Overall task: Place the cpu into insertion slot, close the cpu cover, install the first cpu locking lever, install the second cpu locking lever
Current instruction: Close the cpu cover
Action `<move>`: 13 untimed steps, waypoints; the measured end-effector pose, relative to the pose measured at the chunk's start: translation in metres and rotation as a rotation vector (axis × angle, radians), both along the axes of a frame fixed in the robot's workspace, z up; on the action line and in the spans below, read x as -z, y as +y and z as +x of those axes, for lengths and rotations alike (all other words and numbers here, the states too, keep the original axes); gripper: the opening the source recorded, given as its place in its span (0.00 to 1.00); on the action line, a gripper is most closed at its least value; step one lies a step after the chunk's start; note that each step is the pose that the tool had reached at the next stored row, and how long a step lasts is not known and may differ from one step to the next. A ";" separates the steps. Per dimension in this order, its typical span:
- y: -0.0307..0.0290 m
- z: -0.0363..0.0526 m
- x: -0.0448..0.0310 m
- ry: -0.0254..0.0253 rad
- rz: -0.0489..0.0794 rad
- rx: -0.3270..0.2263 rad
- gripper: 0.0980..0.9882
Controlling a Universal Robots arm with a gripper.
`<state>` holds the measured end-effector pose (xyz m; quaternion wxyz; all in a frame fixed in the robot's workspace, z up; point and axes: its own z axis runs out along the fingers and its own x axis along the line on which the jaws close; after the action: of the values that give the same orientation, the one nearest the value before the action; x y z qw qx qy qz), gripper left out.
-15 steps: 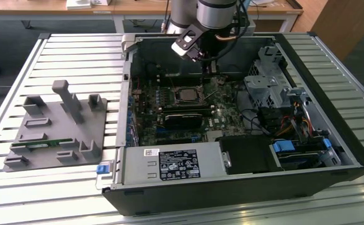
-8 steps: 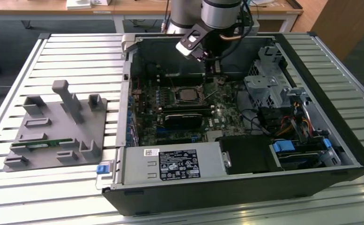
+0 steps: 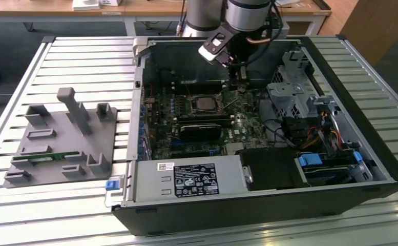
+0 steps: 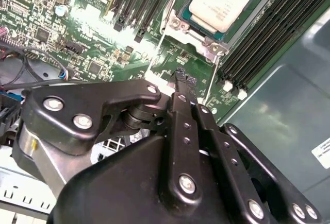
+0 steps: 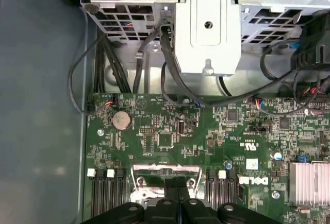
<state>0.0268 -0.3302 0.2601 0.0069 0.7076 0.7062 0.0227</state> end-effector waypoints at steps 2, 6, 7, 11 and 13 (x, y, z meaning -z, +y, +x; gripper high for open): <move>0.0000 0.0010 0.0001 -0.0001 0.001 -0.009 0.01; 0.0013 0.0057 0.0002 0.0002 0.000 -0.017 0.01; 0.0020 0.0068 0.0002 0.0002 0.000 -0.017 0.01; 0.0056 0.0109 0.0004 0.0005 0.000 -0.017 0.01; 0.0070 0.0118 0.0006 0.0007 -0.001 -0.017 0.01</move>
<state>0.0385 -0.3232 0.2595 0.0067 0.7015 0.7123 0.0222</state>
